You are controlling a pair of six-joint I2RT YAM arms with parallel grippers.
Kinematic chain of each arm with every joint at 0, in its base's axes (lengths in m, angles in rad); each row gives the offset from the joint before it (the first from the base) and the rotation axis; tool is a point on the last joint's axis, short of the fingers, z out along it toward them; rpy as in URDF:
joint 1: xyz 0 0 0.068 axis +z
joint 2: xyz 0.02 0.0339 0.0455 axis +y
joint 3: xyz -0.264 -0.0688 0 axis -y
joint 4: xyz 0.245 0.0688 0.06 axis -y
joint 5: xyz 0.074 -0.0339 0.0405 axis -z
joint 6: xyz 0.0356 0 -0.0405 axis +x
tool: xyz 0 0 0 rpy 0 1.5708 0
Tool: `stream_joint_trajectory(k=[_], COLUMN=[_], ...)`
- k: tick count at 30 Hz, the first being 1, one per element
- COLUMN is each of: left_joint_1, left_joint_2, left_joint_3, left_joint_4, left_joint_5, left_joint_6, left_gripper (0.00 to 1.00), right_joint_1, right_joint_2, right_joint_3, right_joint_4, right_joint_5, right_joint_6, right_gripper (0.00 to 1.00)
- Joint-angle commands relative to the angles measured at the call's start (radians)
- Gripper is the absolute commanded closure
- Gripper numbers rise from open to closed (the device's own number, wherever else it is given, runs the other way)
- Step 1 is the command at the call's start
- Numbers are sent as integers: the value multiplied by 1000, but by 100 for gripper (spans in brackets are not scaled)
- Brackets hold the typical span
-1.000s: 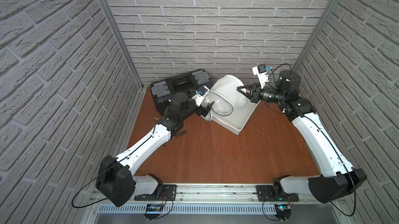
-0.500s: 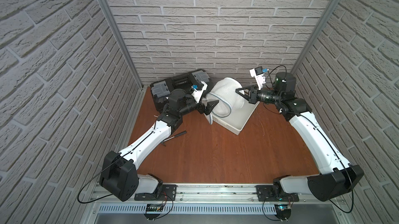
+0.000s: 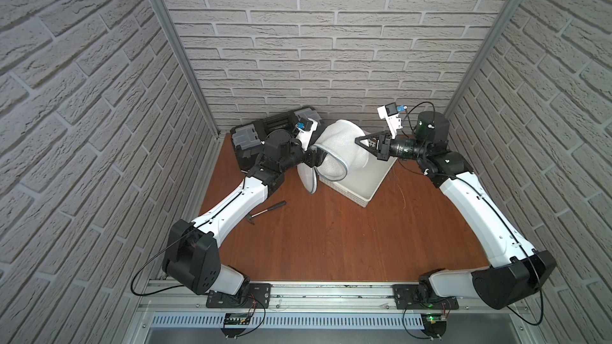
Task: Turn the laundry bag inside out
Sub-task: Pick up the laundry bag and place it in the bin, then turn over the laundry bag.
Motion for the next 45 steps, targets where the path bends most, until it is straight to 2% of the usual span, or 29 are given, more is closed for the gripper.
stream_joint_trajectory(k=[1, 3, 5, 8, 9, 11, 12, 13, 15, 17, 20, 23, 26, 31, 33, 37, 41, 45], left_joint_1=[-2, -2, -2, -2, -2, -4, -4, -5, -4, -4, -2, -3, -5, -15, -19, -22, -24, -24], left_joint_2=[12, 17, 24, 31, 31, 31, 31, 31, 34, 45, 71, 97, 117, 138, 140, 136, 118, 96], left_joint_3=[36, 40, 43, 47, 49, 53, 55, 60, 77, 102, 150, 198, 225, 262, 263, 259, 242, 226], left_joint_4=[36, 36, 44, 54, 54, 52, 45, 25, -49, -141, -301, -401, -434, -454, -452, -456, -461, -467], left_joint_5=[20, 51, 78, 74, 68, 54, 39, 8, -67, -164, -324, -358, -367, -339, -323, -288, -253, -212], left_joint_6=[-20, -32, -48, -66, -69, -72, -73, -76, -79, -86, -125, -154, -180, -180, -187, -193, -181, -156], left_gripper=[32, 37, 46, 76, 85, 98, 100, 100, 100, 100, 100, 100, 100, 100, 100, 100, 100, 100], right_joint_1=[12, 14, 16, 17, 17, 18, 17, 16, 15, 17, 22, 76, 186, 302, 325, 344, 349, 349], right_joint_2=[2, 5, 9, 12, 12, 6, -3, -15, -48, -88, -149, -190, -206, -125, -80, 13, 80, 121], right_joint_3=[-7, -5, -6, -4, 2, 16, 16, 10, -18, -49, -127, -193, -241, -221, -198, -146, -103, -82], right_joint_4=[65, 65, 64, 33, -1, -94, -135, -155, -153, -135, -84, -43, 32, 159, 194, 230, 234, 230], right_joint_5=[-25, -23, -20, 37, 98, 272, 376, 466, 563, 605, 621, 563, 572, 729, 738, 767, 926, 947], right_joint_6=[7, 7, 9, -4, -21, -71, -93, -107, -137, -176, -257, -350, -430, -453, -482, -515, -538, -573], right_gripper=[97, 97, 97, 95, 90, 65, 49, 38, 28, 23, 22, 19, 19, 20, 20, 22, 26, 34])
